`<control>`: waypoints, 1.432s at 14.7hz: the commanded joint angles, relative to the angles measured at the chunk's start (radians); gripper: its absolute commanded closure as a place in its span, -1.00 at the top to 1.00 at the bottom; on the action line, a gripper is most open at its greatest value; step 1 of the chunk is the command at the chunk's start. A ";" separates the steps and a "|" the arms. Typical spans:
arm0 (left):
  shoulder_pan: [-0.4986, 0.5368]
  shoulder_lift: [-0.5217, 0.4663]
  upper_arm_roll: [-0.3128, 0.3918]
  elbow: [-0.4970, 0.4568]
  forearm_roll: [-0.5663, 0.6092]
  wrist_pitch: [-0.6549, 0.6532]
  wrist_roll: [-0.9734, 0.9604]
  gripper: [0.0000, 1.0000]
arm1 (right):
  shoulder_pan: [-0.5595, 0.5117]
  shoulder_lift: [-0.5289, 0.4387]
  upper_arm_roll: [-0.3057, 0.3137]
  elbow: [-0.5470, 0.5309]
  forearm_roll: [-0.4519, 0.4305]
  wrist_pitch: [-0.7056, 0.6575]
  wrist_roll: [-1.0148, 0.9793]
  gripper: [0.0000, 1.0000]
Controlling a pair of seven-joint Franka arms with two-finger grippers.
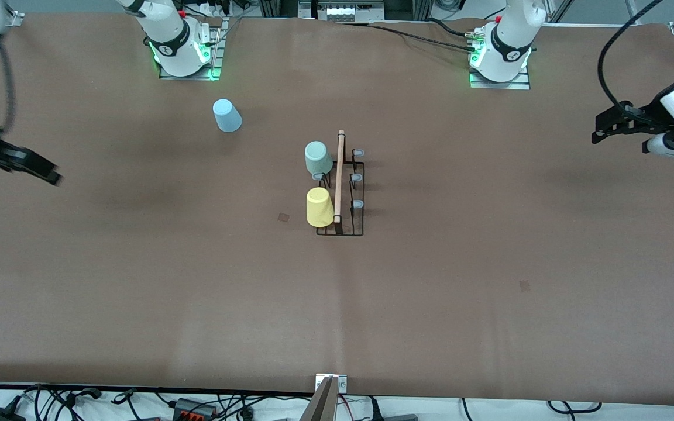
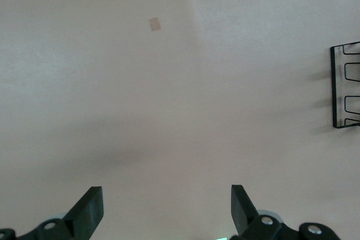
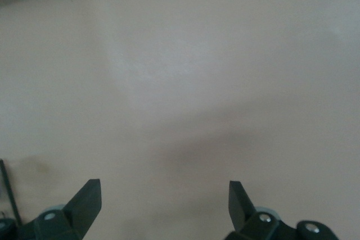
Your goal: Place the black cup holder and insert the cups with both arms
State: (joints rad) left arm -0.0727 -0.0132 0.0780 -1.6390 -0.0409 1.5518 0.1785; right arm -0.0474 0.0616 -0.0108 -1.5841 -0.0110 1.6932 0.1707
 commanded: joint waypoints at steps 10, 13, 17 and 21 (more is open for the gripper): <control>0.027 -0.005 0.017 0.010 0.021 -0.024 -0.005 1.00 | -0.005 0.004 0.014 0.006 -0.009 -0.095 -0.194 1.00; 0.045 -0.010 0.011 0.010 0.021 -0.032 -0.005 1.00 | 0.003 0.000 0.020 0.004 -0.001 -0.099 -0.191 1.00; 0.044 -0.008 0.003 0.022 0.021 -0.042 -0.007 1.00 | 0.014 -0.003 0.020 0.003 0.002 -0.101 -0.191 1.00; 0.044 -0.008 0.005 0.021 0.021 -0.044 -0.007 1.00 | 0.014 -0.003 0.018 0.004 0.005 -0.121 -0.113 1.00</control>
State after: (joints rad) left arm -0.0340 -0.0166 0.0898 -1.6311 -0.0371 1.5286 0.1780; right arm -0.0351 0.0687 0.0083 -1.5832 -0.0102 1.5903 0.0109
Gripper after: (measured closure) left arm 0.000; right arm 0.000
